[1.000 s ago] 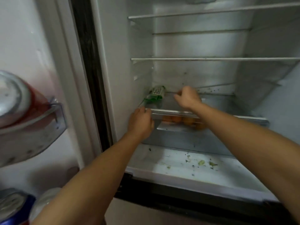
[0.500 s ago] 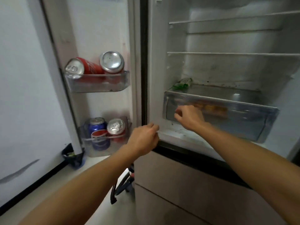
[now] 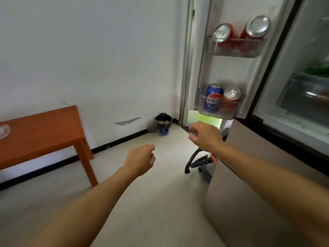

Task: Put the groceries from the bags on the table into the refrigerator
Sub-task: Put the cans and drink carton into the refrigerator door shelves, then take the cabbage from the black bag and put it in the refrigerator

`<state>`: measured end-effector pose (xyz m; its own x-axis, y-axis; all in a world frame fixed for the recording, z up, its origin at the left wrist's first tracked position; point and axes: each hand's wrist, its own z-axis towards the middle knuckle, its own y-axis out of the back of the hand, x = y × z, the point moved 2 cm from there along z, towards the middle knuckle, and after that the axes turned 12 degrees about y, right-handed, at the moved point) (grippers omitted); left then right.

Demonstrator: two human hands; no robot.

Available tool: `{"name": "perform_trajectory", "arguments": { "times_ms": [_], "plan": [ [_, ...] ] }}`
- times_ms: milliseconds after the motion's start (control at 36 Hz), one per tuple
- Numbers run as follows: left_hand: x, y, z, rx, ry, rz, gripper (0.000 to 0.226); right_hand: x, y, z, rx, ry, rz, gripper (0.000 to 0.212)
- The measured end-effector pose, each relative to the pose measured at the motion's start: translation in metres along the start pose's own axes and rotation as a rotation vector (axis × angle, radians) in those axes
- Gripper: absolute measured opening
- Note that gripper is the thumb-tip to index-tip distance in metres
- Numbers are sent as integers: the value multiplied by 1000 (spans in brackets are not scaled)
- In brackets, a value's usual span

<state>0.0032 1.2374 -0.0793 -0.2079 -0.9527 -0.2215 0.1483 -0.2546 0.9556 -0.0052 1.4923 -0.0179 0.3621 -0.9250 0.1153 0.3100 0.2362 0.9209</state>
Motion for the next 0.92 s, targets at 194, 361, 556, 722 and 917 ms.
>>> {"name": "perform_trajectory", "arguments": {
  "times_ms": [194, 361, 556, 722, 917],
  "plan": [
    [153, 43, -49, -41, 219, 73, 18, 150, -59, 72, 75, 221, 43, 33],
    [305, 100, -97, -26, 375, 179, 16, 311, -123, 132, 107, 362, 108, 32],
    [447, 139, -154, -5, 592, 247, 24, 460, -173, 185, 192, 547, 136, 26],
    [542, 151, -179, -63, 745, 185, 19, 553, -212, 233, 237, 649, 156, 27],
    [650, 155, -168, -78, 803, 202, 19, 645, -280, 307, 283, 740, 205, 27]
  ]
}}
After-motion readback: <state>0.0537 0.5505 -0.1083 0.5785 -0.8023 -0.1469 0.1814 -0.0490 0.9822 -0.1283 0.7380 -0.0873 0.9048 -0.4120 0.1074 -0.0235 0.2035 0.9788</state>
